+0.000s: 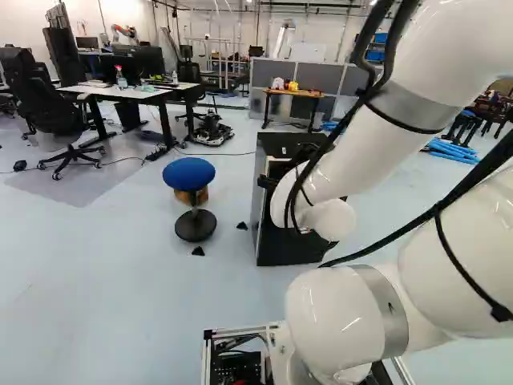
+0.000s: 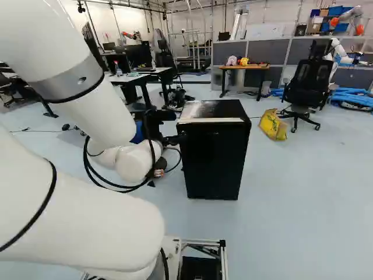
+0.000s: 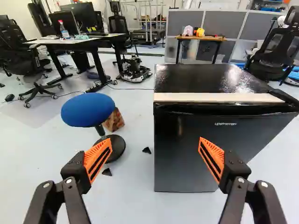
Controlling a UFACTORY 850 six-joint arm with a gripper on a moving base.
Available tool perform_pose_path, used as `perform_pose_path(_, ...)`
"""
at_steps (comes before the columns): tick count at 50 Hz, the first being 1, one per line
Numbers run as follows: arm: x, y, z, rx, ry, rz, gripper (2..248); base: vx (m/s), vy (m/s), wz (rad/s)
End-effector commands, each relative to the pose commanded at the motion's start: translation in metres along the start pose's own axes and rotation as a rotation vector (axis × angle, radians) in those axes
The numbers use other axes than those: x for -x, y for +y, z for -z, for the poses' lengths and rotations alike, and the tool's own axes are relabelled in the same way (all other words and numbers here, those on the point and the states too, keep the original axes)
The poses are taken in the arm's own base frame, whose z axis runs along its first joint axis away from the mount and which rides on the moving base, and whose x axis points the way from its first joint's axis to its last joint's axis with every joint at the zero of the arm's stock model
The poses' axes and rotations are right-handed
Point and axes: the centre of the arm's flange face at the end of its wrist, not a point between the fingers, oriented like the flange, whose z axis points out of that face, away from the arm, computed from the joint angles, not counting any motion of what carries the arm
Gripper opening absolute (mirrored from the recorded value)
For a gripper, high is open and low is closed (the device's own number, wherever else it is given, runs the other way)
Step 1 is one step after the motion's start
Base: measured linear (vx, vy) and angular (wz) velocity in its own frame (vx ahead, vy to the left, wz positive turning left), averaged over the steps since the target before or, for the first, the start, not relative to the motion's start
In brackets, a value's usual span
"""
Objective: Grab a drink from the fridge
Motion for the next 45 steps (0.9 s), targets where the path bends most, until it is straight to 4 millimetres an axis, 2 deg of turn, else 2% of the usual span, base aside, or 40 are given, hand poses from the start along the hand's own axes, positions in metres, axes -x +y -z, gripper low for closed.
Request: perform_pose_path(45,0.0,0.0,0.0,0.0,0.0,0.0,247,0.055,0.002,-0.006)
